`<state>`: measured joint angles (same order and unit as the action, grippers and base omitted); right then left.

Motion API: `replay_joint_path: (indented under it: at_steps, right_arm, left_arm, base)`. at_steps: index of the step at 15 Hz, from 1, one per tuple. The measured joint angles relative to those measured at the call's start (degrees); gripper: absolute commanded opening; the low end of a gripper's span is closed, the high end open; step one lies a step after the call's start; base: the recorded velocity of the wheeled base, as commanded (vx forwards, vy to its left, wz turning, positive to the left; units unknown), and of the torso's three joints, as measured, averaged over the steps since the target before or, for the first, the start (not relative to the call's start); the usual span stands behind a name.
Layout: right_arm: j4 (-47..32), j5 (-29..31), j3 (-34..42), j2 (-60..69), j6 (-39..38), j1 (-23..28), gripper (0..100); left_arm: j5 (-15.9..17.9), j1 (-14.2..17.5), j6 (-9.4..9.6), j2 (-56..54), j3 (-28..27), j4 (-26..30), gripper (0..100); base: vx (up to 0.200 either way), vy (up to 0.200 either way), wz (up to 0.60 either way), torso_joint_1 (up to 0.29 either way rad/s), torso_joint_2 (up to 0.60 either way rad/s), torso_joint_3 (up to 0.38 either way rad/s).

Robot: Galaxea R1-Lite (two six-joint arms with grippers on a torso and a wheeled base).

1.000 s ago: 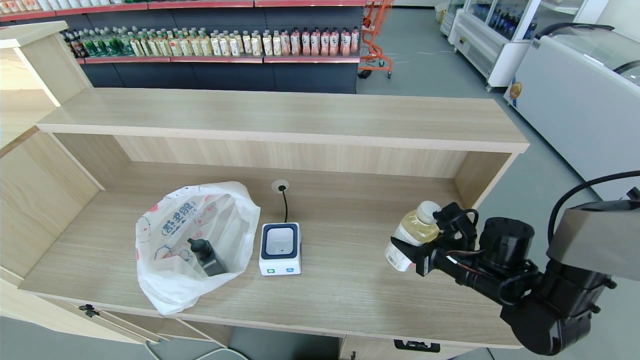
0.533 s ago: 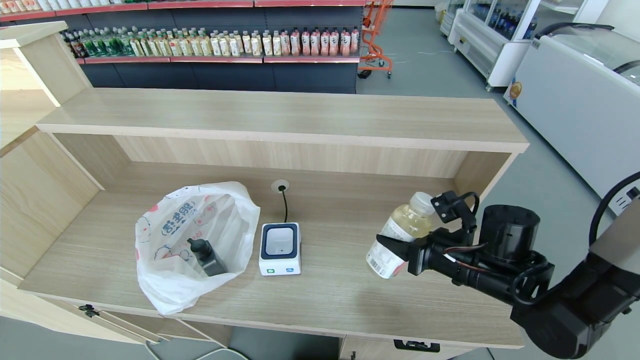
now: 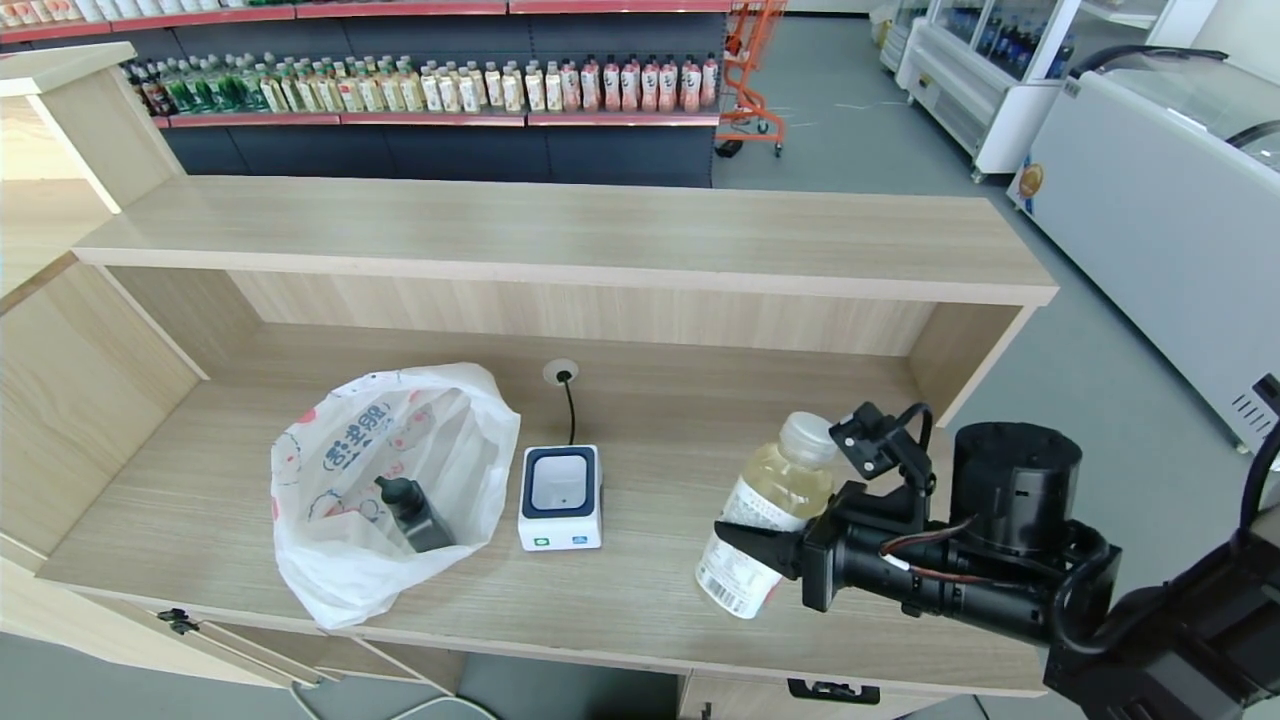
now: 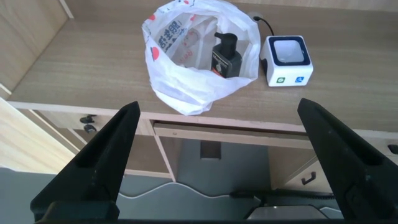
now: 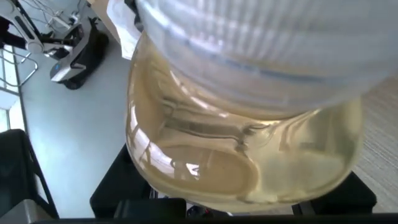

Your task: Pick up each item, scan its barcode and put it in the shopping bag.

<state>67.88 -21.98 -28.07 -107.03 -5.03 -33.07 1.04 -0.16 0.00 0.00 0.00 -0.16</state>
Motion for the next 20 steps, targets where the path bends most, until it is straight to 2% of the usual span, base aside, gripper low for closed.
replay_joint_path:
  at_steps: [3,6,8,12,16,20]
  right_arm:
    - [-5.28,-0.11,-1.39,2.55,-0.18,-0.3,0]
    - [-4.82,-1.08,-1.39,3.69,-2.66,-1.95,0]
    - [-4.79,-5.12,-1.13,4.8,-3.96,-3.39,0]
    - [-5.42,-12.14,0.07,6.75,-1.28,-4.05,0]
    - [-5.39,-12.82,0.35,6.35,1.54,-5.42,0]
    - [-5.45,-13.74,-0.17,5.5,1.23,-8.44,0]
  left_arm:
    - [0.02,0.0,0.0,0.0,0.0,0.0,100]
    - [0.02,-0.02,0.0,0.0,0.0,0.0,100]
    - [0.02,-0.02,0.0,0.0,0.0,0.02,100]
    - [0.02,-0.02,0.0,0.02,0.0,0.02,100]
    - [0.0,-0.02,0.0,0.0,0.0,0.0,100]
    - [0.02,-0.05,0.0,0.0,0.0,0.0,100]
  base:
    - [0.0,0.0,0.0,0.0,0.0,0.0]
    - [0.0,0.0,0.0,0.0,0.0,0.0]
    - [0.0,0.0,0.0,0.0,0.0,0.0]
    - [0.0,0.0,0.0,0.0,0.0,0.0]
    - [0.0,0.0,0.0,0.0,0.0,0.0]
    - [0.0,0.0,0.0,0.0,0.0,0.0]
